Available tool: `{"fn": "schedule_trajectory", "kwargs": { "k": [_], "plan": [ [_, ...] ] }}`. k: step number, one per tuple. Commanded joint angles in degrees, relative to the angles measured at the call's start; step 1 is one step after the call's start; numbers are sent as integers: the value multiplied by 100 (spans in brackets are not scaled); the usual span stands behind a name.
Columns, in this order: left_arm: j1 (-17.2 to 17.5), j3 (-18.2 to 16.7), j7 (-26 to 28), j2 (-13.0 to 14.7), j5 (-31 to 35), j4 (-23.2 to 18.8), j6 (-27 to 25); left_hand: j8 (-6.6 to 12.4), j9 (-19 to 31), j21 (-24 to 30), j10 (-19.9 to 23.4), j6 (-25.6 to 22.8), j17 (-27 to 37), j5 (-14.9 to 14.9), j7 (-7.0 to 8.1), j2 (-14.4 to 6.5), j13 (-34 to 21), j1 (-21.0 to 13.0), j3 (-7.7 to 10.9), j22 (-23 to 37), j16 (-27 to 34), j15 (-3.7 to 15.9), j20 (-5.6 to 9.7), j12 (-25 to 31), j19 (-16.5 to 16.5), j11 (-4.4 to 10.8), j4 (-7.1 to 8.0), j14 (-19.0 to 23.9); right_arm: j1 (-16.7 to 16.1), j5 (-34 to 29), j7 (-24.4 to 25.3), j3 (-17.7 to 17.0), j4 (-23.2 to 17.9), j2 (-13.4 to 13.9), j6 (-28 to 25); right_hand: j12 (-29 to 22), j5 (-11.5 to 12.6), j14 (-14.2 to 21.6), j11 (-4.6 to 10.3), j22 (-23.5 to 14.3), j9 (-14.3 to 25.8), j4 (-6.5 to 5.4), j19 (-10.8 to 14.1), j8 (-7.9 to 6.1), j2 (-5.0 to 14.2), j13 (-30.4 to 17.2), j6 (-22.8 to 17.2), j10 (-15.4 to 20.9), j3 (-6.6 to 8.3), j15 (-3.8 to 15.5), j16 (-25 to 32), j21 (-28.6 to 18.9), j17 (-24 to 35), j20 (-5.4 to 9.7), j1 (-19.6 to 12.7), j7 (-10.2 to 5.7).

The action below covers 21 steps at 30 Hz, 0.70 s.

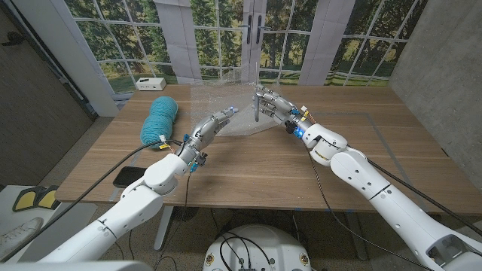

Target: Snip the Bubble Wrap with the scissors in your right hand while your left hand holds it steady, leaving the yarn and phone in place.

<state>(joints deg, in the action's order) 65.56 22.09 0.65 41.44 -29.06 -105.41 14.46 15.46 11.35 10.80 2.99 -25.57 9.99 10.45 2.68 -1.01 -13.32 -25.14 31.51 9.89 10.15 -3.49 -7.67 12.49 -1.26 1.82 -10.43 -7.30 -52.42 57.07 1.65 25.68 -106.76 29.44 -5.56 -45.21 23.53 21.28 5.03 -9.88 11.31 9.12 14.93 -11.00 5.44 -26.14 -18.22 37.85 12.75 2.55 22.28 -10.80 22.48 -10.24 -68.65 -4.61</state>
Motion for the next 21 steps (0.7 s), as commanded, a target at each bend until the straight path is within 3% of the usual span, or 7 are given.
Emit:
{"fn": "schedule_trajectory", "kwargs": {
  "k": [1, 7, 16, 18, 21],
  "plan": [
    [-104, 64, -169, 69, -45, 36, -34, -12, 10, -8, -103, -13, 14, -21, 67, 68, -13, -119, 34, 7, -4, 2, -23, -22, -42, -20, -10, -86, 41, 52, -104, 60, 30, 11, -79, -43, 37, 36, 738, -2, 17, -6, 16, 20, 151, 4, -8, 735, -23, 1004, 17, -22, 15, 35, -201, 11],
    [-89, 70, -132, 84, -47, -2, -86, 11, 12, -11, -81, -91, 15, -37, 34, 113, -9, -166, 15, 7, 3, -7, -31, -2, -63, -6, 1, -106, 43, -60, -26, 99, 13, 20, -71, -58, 36, 42, 740, -2, 16, 14, 4, 25, 140, 29, 2, 761, -31, 1017, 16, -19, 23, 64, -238, -71],
    [-58, 68, -81, 75, -60, -21, -93, 5, 16, -4, -168, -192, 16, -53, -11, 137, 4, -205, -23, 8, 9, -49, -56, -16, -73, -209, 57, -152, 62, -98, -20, 132, 5, 16, -94, -55, 24, 1, 759, 1, 13, 28, -76, -7, 113, 122, -98, 823, -56, 1001, -8, 4, 38, 87, -298, -313],
    [-55, 67, -74, 67, -65, -17, -85, 16, 19, -1, -286, -257, 17, -54, -31, 143, 14, -247, -36, 8, 5, -72, -65, -50, -75, -288, 60, -192, 64, -99, -30, 135, 1, 18, -94, -54, 22, -5, 759, 1, 13, 28, -89, -6, 107, 130, -98, 829, -61, 999, -12, 7, 38, 78, -298, -314],
    [-53, 65, -90, 78, -55, -8, -61, 20, 20, -3, -327, -281, 17, -53, -47, 144, 19, -277, -36, 8, -7, -96, -78, -60, -85, -281, 56, -238, 64, -89, -66, 144, -39, 45, -123, -50, 20, -12, 760, 2, 13, 24, -104, -4, 106, 146, -98, 840, -65, 994, -15, 11, 40, 61, -300, -312]
  ]
}}
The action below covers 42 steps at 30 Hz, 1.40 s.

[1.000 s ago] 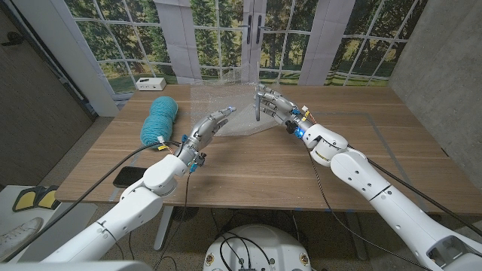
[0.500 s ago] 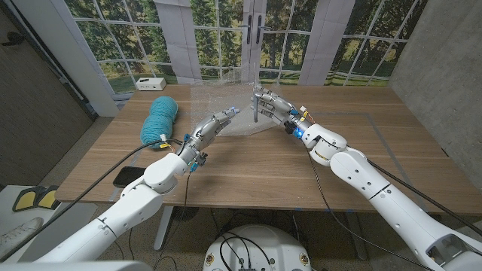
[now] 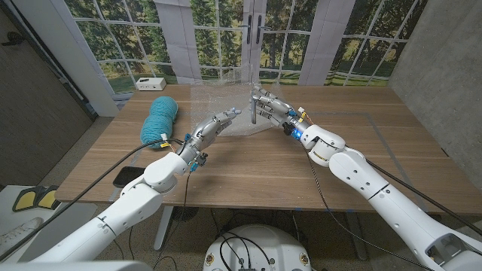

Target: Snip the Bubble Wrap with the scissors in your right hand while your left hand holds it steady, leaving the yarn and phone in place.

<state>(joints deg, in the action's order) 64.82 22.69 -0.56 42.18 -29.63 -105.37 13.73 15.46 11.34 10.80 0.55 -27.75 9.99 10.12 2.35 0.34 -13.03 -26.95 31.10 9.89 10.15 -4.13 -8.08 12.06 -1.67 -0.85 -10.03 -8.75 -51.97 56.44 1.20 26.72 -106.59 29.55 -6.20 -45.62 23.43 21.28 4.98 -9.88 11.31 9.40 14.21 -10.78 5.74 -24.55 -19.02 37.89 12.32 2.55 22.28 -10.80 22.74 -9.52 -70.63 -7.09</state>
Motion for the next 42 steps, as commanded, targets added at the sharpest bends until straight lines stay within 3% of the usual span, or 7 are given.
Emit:
{"fn": "schedule_trajectory", "kwargs": {
  "k": [1, 11, 27, 28, 35, 39, 42],
  "plan": [
    [21, 3, 24, 5, -5, -13, 13, 19, 22, -6, -129, -70, 18, -18, -11, 11, -5, -120, 4, 8, -3, -29, -46, -30, -53, 26, 12, -98, 14, -26, -11, 40, -69, 33, -62, -7, 29, -12, 765, 2, 13, -5, -40, -26, 78, -7, -19, 840, -23, 994, -15, 14, 15, -11, -103, -66],
    [4, 15, 11, 10, -13, -11, -9, 63, 24, -6, -206, -257, 19, -15, 28, -12, 11, -195, -3, 9, -3, -46, -57, -32, -74, 43, 26, -167, 38, -17, 26, 70, -104, 33, -133, 8, 21, -14, 769, 3, 11, -5, -39, -44, 64, 43, -75, 872, -36, 992, -16, 6, 22, -26, -114, -78],
    [-5, 38, 94, -14, 29, -31, -71, 161, 12, 2, -190, -691, 18, -19, 108, -46, 43, -390, -12, 7, 17, -22, -91, 19, -82, 231, 17, -212, 111, 20, -49, 117, -40, 30, -231, 64, -14, -4, 773, 8, 7, -16, -81, -71, 39, 168, -207, 940, -70, 992, -12, 11, 39, -56, -121, -132],
    [-9, 41, 82, -14, 18, -29, -76, 170, 10, 4, -146, -743, 18, -24, 137, -29, 47, -402, -29, 7, 23, -21, -93, 40, -78, 200, 19, -207, 118, -20, -56, 128, -32, 33, -211, 65, -15, -6, 773, 8, 7, -17, -84, -72, 39, 172, -210, 941, -70, 992, -12, 12, 39, -59, -121, -132],
    [-64, 85, 92, -29, 34, -30, -167, 67, -11, 39, 350, -846, 11, -31, 214, 14, 107, -486, -155, 4, 91, -95, -49, 217, 47, -395, 67, 30, 131, -10, -101, 117, -4, 30, -202, 80, -24, -8, 776, 8, 6, -20, -97, -68, 41, 202, -216, 956, -75, 991, -13, 14, 43, -66, -126, -143],
    [-83, 98, 131, -61, 40, -16, -189, 57, -12, 42, 345, -869, 10, -30, 206, 14, 115, -502, -168, 4, 87, -113, -58, 208, 68, -456, 68, 47, 129, 4, -169, 117, -1, 48, -199, 87, -28, -11, 777, 9, 6, -20, -95, -72, 38, 216, -233, 962, -78, 990, -15, 11, 44, -69, -128, -134],
    [-92, 106, 151, -59, 55, -21, -218, 63, -13, 39, 332, -933, 11, -27, 216, 5, 124, -536, -172, 4, 81, -99, -65, 196, 74, -385, 64, 55, 122, 16, -187, 117, -7, 48, -200, 92, -31, -13, 777, 9, 6, -21, -96, -70, 37, 226, -233, 967, -81, 989, -17, 11, 44, -70, -128, -133]
  ]
}}
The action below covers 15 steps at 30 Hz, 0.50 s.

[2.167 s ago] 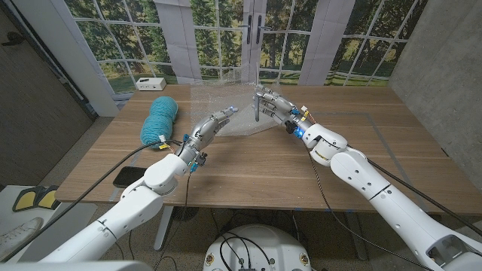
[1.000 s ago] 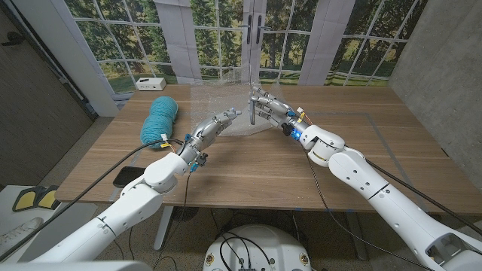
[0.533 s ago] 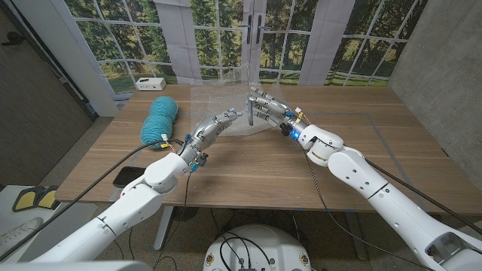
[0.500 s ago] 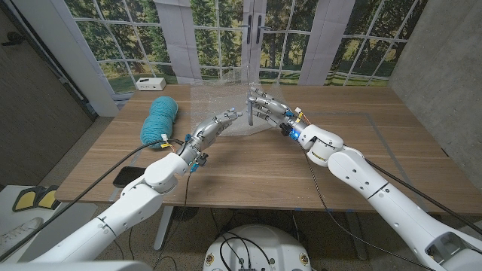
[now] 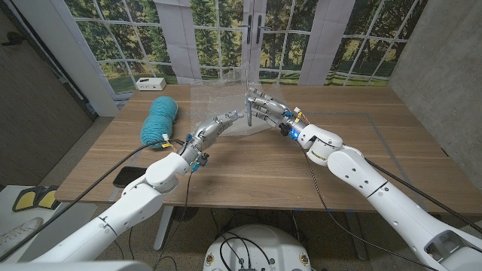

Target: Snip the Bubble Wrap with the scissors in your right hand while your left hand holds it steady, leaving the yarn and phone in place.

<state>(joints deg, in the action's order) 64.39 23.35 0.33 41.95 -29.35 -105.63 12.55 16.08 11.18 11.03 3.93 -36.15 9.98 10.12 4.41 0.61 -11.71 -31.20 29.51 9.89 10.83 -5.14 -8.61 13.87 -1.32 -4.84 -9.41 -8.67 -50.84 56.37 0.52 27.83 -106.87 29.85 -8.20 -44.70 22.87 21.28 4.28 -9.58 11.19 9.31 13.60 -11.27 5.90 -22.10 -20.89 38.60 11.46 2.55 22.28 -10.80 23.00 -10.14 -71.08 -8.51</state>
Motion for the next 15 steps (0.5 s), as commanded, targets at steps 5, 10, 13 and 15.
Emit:
{"fn": "schedule_trajectory", "kwargs": {
  "k": [5, 10, 13, 15],
  "plan": [
    [-66, 60, 96, -39, 36, -23, -174, -42, 0, 36, 452, -255, 7, -27, 25, -54, 23, -237, -53, 3, 42, 44, 11, 155, 173, -181, 4, 281, 11, 60, -111, -4, 14, 13, -26, 8, 19, -16, 846, -22, 18, -16, -39, -19, 20, -1, -50, 904, 0, 989, -18, 10, 20, -4, -83, 8],
    [-83, 77, 21, 35, -11, -76, -292, -90, -5, 38, 881, -355, 3, -29, 59, -57, 45, -305, -99, 2, 86, 33, 27, 279, 263, -180, 9, 570, 23, -11, -159, 18, 23, 32, 14, 18, 12, -24, 845, -22, 18, -18, -36, -19, 18, 17, -59, 909, -6, 989, -23, 7, 21, -8, -82, 10],
    [-91, 86, 6, 68, -9, -105, -337, -123, -6, 38, 890, -319, 3, -30, 118, -52, 49, -315, -111, 1, 91, 7, 4, 272, 280, -198, 11, 624, 16, 25, -153, 9, 10, 30, -9, 22, 10, -28, 844, -22, 18, -18, -36, -17, 17, 25, -58, 909, -8, 991, -25, 7, 21, -4, -84, 10],
    [-75, 80, 44, 78, -8, -137, -375, -154, -7, 49, 909, -317, 5, -31, 174, -42, 53, -323, -136, 3, 108, -30, -106, 262, 334, -181, 17, 736, 11, -7, -182, 23, 1, 42, 13, 26, 7, -28, 844, -22, 17, -20, -39, -15, 19, 31, -57, 909, -9, 990, -26, 7, 21, 3, -83, 10]
  ]
}}
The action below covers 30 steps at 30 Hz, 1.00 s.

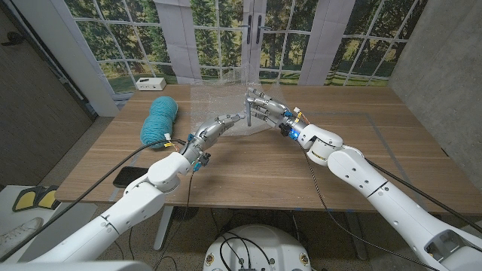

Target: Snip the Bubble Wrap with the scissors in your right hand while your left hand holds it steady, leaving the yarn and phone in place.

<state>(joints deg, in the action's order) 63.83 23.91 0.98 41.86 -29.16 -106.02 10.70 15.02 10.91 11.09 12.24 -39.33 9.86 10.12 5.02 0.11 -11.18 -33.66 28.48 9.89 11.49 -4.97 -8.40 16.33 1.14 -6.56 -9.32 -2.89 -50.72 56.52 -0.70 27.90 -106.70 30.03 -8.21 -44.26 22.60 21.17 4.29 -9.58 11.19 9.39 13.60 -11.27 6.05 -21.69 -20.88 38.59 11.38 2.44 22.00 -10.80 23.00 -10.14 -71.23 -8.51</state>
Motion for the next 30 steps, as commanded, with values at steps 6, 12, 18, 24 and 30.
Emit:
{"fn": "schedule_trajectory", "kwargs": {
  "k": [6, 12, 18, 24, 30],
  "plan": [
    [0, 16, -51, 141, -89, -152, -269, -134, 20, 57, 185, 52, 24, -33, 214, 42, 5, -78, -96, 9, 79, -97, -219, 20, 192, 11, 24, 420, -7, -23, -55, 32, -41, 27, -2, -9, 29, -18, 842, -21, 17, -31, -36, -14, 5, 5, -64, 910, -6, 1001, 0, 4, 24, -3, -67, 0],
    [-24, 28, -134, 207, -160, -184, -372, -203, 22, 71, 265, 99, 33, -33, 258, 81, 6, -60, -160, 18, 122, -183, -352, 17, 282, 49, 41, 679, 14, -64, -78, 57, -41, 24, 11, 0, 22, -20, 839, -21, 17, -35, -36, -13, 5, 22, -70, 913, -12, 1003, -2, 3, 25, -1, -65, 3],
    [-66, 41, -202, 236, -208, -169, -421, -253, 23, 69, 565, 80, 38, -24, 294, 140, 9, -26, -247, 26, 134, -91, -370, 84, 349, 74, 59, 918, 58, -126, -106, 88, -8, 13, 29, 6, 16, -23, 838, -21, 17, -35, -36, -10, 10, 40, -74, 919, -15, 1010, -5, 1, 26, 2, -71, -2],
    [-108, 64, -255, 238, -245, -153, -448, -279, 23, 65, 671, 90, 40, -20, 337, 154, 10, -28, -275, 27, 125, -60, -373, 100, 373, 155, 61, 986, 69, -135, -127, 97, -7, 15, 24, 10, 11, -22, 838, -21, 17, -38, -35, -7, 12, 52, -74, 924, -20, 1009, -5, 0, 28, 3, -71, -5],
    [-124, 70, -280, 217, -278, -129, -420, -282, 22, 52, 629, 56, 42, -17, 346, 170, 11, -21, -303, 29, 68, -77, -381, 61, 361, 179, 65, 908, 71, -128, -125, 102, -3, 7, 11, 16, 4, -19, 837, -21, 17, -38, -35, -12, 16, 68, -95, 927, -24, 1014, -6, -1, 31, 5, -75, -10]
  ]
}}
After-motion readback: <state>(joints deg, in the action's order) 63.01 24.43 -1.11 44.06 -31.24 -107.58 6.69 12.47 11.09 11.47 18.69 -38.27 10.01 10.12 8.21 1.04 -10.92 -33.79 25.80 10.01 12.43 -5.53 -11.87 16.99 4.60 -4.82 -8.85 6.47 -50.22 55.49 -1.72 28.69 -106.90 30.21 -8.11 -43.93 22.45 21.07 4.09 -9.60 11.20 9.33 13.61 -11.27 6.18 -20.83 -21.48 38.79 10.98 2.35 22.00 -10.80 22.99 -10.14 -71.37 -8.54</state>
